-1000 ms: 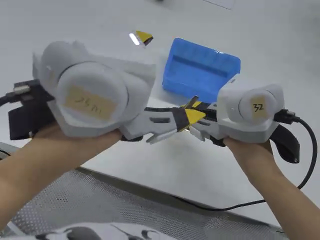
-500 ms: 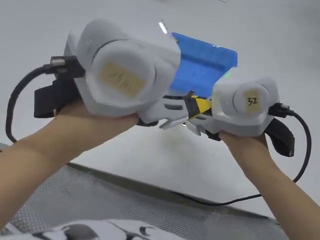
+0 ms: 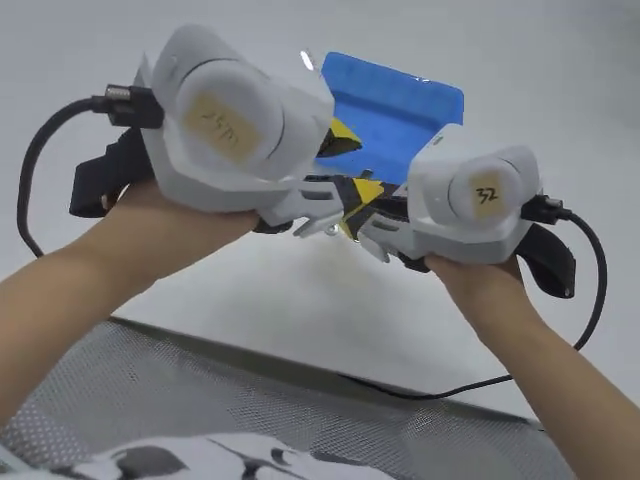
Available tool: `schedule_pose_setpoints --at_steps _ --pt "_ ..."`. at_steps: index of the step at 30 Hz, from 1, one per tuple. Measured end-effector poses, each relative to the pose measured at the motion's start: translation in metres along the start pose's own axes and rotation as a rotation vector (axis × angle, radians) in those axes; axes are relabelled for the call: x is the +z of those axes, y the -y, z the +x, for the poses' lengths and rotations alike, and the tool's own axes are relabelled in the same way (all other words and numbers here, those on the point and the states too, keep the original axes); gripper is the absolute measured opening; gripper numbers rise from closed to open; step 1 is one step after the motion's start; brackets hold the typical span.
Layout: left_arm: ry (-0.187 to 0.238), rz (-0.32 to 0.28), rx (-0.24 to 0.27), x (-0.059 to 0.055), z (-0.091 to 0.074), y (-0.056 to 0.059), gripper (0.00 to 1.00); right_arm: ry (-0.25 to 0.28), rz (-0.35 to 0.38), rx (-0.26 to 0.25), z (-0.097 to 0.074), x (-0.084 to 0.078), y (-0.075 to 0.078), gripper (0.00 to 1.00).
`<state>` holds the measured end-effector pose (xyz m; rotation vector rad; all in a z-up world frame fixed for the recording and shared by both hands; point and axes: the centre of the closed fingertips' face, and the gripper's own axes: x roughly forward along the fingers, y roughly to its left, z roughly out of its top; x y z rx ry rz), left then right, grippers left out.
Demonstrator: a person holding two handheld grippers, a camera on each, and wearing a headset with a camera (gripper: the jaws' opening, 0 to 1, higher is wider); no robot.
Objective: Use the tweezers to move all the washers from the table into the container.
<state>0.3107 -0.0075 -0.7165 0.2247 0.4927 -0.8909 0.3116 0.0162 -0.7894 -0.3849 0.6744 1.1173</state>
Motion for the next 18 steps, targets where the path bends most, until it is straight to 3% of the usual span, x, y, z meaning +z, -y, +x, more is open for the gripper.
schedule_pose_setpoints --at_steps 5,9,12,15,18 --pt "-0.033 0.021 -0.069 -0.007 0.0093 0.0038 0.09 -0.002 -0.019 0.006 -0.0002 -0.0003 -0.0011 0.05" --pt "-0.042 0.059 -0.091 -0.0065 0.012 0.0042 0.05 0.0 -0.025 0.011 0.0002 0.0 -0.0014 0.05" --pt "-0.052 0.128 -0.09 -0.0065 0.0117 0.0012 0.0 -0.001 -0.034 0.014 0.0 0.0001 -0.0021 0.05" --pt "-0.056 0.118 -0.114 -0.0064 0.0108 0.0042 0.0 0.001 -0.049 0.017 -0.0001 -0.0002 -0.0033 0.05" --pt "-0.053 0.153 -0.127 -0.007 0.0091 0.0077 0.0 0.0 -0.071 0.019 -0.0005 -0.0005 -0.0048 0.05"
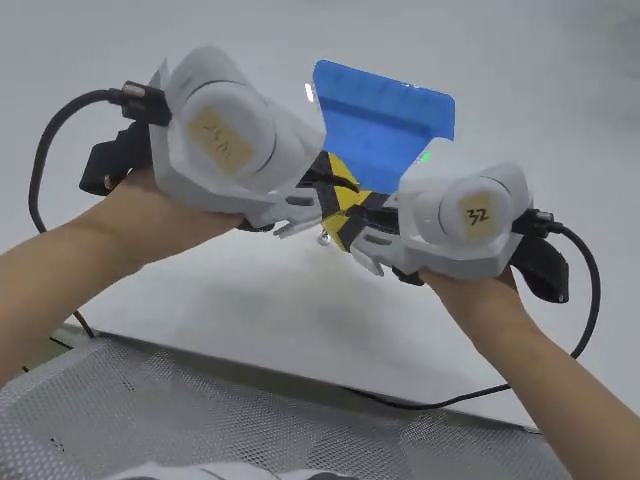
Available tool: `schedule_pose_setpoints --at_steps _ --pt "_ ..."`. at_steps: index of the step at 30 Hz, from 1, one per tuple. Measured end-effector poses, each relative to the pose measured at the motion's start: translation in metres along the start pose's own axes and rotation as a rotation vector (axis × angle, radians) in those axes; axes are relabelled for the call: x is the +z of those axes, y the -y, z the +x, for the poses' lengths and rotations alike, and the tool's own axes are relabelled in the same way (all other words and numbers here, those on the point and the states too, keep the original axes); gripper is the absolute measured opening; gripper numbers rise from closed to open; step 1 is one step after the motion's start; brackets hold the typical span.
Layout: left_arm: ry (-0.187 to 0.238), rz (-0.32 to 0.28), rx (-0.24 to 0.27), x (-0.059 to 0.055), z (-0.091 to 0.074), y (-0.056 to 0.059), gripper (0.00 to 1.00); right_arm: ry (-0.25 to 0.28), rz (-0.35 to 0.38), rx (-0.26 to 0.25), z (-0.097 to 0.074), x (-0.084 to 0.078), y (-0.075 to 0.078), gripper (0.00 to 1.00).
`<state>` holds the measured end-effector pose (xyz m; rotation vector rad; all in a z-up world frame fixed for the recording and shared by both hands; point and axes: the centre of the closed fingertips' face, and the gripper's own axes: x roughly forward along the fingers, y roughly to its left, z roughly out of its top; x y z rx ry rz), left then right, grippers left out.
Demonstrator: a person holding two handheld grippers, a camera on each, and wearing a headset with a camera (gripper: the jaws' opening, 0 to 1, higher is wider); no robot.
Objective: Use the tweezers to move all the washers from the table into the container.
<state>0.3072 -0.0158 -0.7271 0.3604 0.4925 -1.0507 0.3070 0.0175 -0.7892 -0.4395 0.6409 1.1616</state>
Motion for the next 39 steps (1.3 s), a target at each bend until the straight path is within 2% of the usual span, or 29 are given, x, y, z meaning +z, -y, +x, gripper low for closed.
schedule_pose_setpoints --at_steps 2,7,16,22,30,39 --pt "-0.003 0.021 -0.001 0.0 0.0 0.003 0.0 -0.006 -0.017 -0.004 0.0 0.0 -0.001 0.04" --pt "-0.005 0.027 0.006 0.0 -0.001 0.005 0.0 -0.03 -0.036 -0.011 0.0 -0.001 -0.002 0.03" --pt "0.006 0.007 0.017 0.001 -0.009 0.006 0.0 -0.039 -0.075 -0.014 -0.004 0.001 -0.005 0.03" --pt "0.023 0.024 0.033 0.013 -0.016 0.005 0.0 -0.027 -0.089 -0.025 -0.013 0.012 -0.003 0.03" --pt "0.041 0.07 0.064 0.032 -0.023 -0.006 0.0 0.004 -0.119 -0.055 -0.022 0.032 0.01 0.03" --pt "0.065 0.132 0.112 0.054 -0.025 -0.033 0.0 0.044 -0.16 -0.105 -0.028 0.061 0.037 0.03"
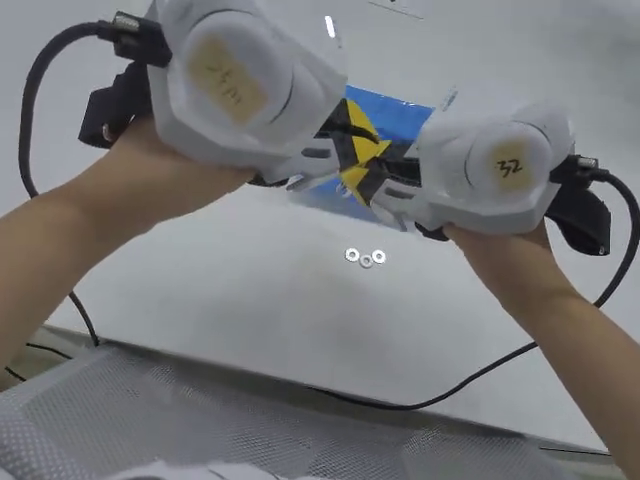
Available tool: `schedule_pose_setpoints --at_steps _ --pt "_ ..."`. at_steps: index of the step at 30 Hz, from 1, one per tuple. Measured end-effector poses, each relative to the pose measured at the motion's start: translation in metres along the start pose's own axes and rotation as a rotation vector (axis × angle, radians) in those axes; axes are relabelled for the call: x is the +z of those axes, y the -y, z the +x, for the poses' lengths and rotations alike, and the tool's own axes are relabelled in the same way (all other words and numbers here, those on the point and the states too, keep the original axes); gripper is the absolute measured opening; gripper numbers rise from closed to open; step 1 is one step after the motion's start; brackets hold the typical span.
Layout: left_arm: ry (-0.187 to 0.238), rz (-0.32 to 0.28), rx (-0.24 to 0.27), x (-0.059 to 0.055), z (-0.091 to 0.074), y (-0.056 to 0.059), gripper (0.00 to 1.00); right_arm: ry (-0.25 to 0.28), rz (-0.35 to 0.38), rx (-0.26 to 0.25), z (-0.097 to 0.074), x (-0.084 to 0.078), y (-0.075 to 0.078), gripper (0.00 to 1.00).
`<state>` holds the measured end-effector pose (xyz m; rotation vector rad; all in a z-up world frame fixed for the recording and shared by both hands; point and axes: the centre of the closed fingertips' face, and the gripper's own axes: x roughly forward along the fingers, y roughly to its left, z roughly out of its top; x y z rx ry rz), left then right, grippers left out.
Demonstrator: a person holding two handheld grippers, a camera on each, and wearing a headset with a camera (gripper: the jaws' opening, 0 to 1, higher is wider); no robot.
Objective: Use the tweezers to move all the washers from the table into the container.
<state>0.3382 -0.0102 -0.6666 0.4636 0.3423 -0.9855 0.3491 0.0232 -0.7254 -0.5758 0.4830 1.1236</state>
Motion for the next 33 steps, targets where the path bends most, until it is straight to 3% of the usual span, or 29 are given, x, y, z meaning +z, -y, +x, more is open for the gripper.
schedule_pose_setpoints --at_steps 5,10,19,33 --pt "0.008 0.031 0.014 0.007 0.004 -0.014 0.0 0.015 -0.013 -0.025 0.001 0.008 0.015 0.03" --pt "0.007 0.037 0.03 0.004 0.013 -0.026 0.0 0.016 -0.018 -0.042 0.01 0.008 0.029 0.03" --pt "0.005 -0.006 0.066 -0.009 0.028 -0.04 0.0 -0.004 -0.005 -0.049 0.027 -0.001 0.043 0.03" --pt "-0.041 -0.019 0.081 -0.036 0.043 -0.044 0.0 -0.04 0.031 -0.01 0.053 -0.022 0.043 0.03"
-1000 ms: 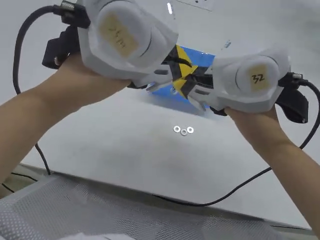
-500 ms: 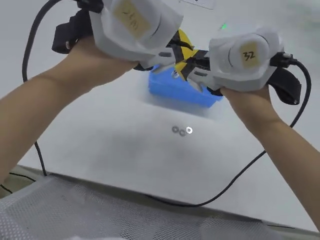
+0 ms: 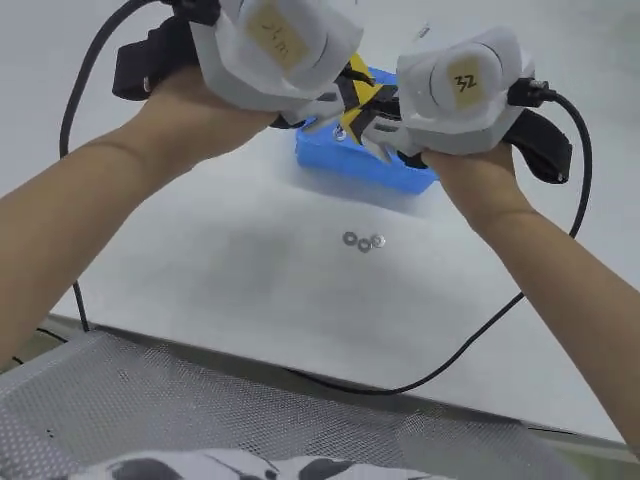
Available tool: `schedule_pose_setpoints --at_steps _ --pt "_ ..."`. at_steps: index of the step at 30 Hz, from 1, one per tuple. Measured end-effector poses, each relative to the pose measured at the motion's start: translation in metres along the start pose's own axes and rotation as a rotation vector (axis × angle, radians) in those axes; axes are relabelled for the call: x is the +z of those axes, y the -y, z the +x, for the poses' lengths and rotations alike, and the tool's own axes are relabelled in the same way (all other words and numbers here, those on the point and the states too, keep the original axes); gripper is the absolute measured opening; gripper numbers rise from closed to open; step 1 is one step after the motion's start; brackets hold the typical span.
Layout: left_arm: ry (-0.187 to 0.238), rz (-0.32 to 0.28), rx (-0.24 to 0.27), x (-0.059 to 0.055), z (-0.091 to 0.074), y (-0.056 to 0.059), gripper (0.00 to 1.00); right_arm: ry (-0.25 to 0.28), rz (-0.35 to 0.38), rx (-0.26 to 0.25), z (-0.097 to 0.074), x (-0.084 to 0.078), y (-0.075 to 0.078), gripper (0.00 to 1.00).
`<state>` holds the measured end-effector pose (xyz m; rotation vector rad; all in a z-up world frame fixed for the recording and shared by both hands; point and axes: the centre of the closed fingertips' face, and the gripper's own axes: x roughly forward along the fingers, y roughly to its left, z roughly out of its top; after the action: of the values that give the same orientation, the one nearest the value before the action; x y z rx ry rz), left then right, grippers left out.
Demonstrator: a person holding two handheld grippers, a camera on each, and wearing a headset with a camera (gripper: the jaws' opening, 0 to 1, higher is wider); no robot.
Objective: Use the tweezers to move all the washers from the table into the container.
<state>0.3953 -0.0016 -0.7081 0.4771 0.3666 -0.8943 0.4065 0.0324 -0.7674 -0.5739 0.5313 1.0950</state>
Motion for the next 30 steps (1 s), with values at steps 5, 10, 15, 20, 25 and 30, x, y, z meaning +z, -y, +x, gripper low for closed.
schedule_pose_setpoints --at_steps 5,10,15,20,25,30 --pt "-0.01 0.0 -0.002 -0.005 0.004 0.0 0.0 -0.012 0.003 0.006 0.006 -0.005 0.0 0.03" --pt "-0.027 0.007 -0.007 -0.012 0.007 0.003 0.0 -0.021 0.012 0.014 0.008 -0.01 -0.003 0.03" --pt "-0.033 0.017 -0.009 -0.015 0.008 0.004 0.0 -0.024 0.032 0.01 0.01 -0.013 -0.003 0.04" --pt "-0.046 0.04 -0.019 -0.012 0.003 0.009 0.0 -0.017 0.034 0.013 0.007 -0.009 -0.006 0.05" --pt "-0.034 0.055 -0.018 -0.004 -0.007 0.011 0.0 0.015 0.037 0.005 -0.005 0.002 -0.01 0.06" --pt "-0.001 0.064 -0.013 0.015 -0.024 0.015 0.0 0.058 0.011 -0.018 -0.024 0.016 -0.011 0.07"
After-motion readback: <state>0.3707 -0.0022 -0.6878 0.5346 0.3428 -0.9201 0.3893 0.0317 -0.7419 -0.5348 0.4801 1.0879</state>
